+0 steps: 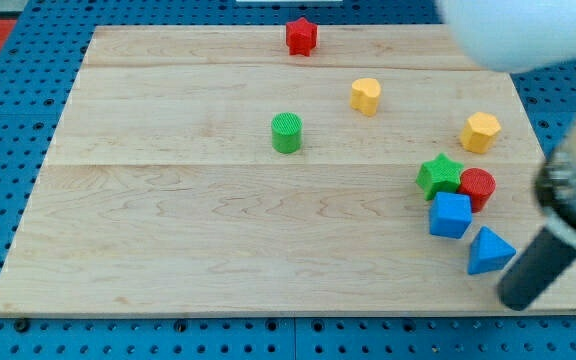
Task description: Point your arm at center right
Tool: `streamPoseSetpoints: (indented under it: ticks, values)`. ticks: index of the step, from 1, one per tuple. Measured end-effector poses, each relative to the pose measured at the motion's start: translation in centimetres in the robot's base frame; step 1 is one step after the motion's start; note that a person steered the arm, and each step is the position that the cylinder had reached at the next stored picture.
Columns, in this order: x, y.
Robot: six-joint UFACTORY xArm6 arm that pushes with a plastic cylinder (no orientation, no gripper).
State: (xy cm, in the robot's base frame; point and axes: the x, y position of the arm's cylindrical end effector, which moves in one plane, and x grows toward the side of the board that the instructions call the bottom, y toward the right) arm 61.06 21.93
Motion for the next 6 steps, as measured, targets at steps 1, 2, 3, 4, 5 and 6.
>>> streamPoseSetpoints:
  ticks: [1,2,3,4,5,6]
  values:
    - [-3.0,-2.2]
    - [-4.0,-1.7]
    - [-7.6,7.3]
    - [-18.1,7.3]
    - [-23.5,6.8]
    - [-22.0,-0.8]
